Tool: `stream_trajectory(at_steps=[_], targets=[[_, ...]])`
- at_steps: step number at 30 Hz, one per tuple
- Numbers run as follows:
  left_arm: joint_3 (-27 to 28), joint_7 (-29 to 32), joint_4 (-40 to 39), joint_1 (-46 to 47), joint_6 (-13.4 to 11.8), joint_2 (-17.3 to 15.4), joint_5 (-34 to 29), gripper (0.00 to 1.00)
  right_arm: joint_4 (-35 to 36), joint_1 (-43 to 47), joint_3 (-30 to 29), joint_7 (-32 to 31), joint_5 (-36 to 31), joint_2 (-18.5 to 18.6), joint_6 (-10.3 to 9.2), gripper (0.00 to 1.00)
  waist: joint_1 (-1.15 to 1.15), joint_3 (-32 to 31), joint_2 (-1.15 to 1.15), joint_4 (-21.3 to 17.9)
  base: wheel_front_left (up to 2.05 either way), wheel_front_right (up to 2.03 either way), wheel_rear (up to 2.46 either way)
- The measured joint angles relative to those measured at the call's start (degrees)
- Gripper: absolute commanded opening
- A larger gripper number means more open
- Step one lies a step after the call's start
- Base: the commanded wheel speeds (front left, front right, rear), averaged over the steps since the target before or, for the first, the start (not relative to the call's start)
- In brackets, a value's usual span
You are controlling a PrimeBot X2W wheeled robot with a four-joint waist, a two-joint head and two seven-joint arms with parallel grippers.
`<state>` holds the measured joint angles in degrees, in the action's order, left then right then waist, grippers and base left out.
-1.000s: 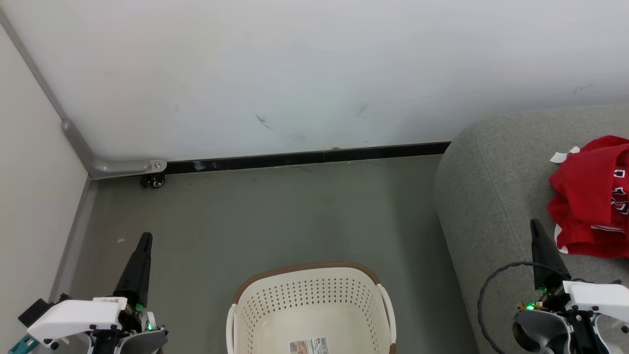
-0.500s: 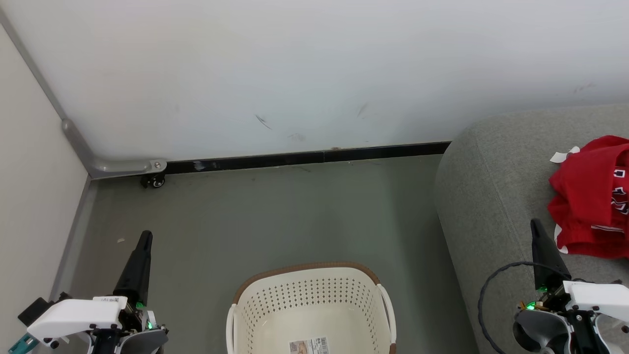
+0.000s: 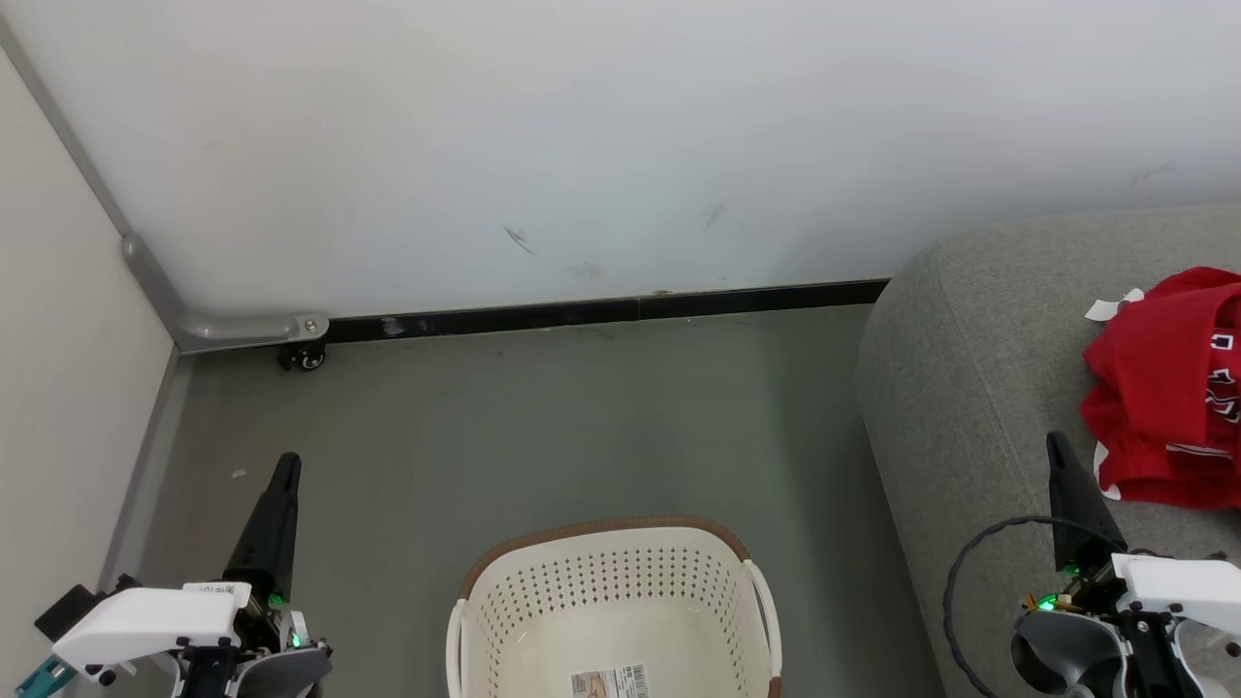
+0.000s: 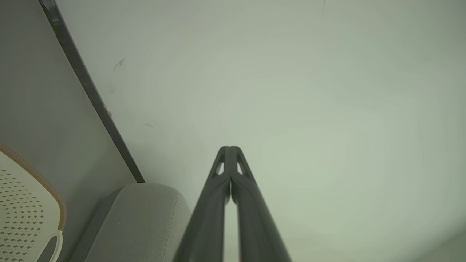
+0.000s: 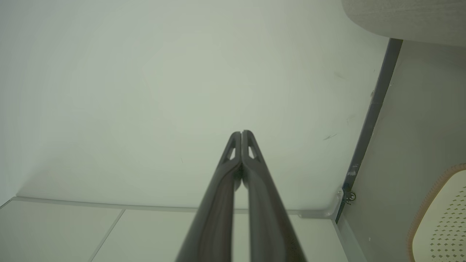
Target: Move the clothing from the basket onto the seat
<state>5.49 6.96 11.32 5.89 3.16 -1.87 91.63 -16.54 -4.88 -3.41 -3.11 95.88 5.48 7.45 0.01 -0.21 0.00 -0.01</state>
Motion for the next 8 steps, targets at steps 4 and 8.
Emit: stream_trajectory(at_steps=[4, 8], targets=[[0.0, 0.0, 0.0, 0.0, -0.1, 0.0, 0.0, 0.0, 0.0, 0.0, 0.0, 0.0, 0.0, 0.0, 0.0, 0.0, 0.0, 0.0, 0.0, 0.0, 0.0, 0.0, 0.0], [0.0, 0.0, -0.1, 0.0, -0.2, 0.0, 0.0, 0.0, 0.0, 0.0, 0.0, 0.0, 0.0, 0.0, 0.0, 0.0, 0.0, 0.0, 0.0, 0.0, 0.0, 0.0, 0.0]])
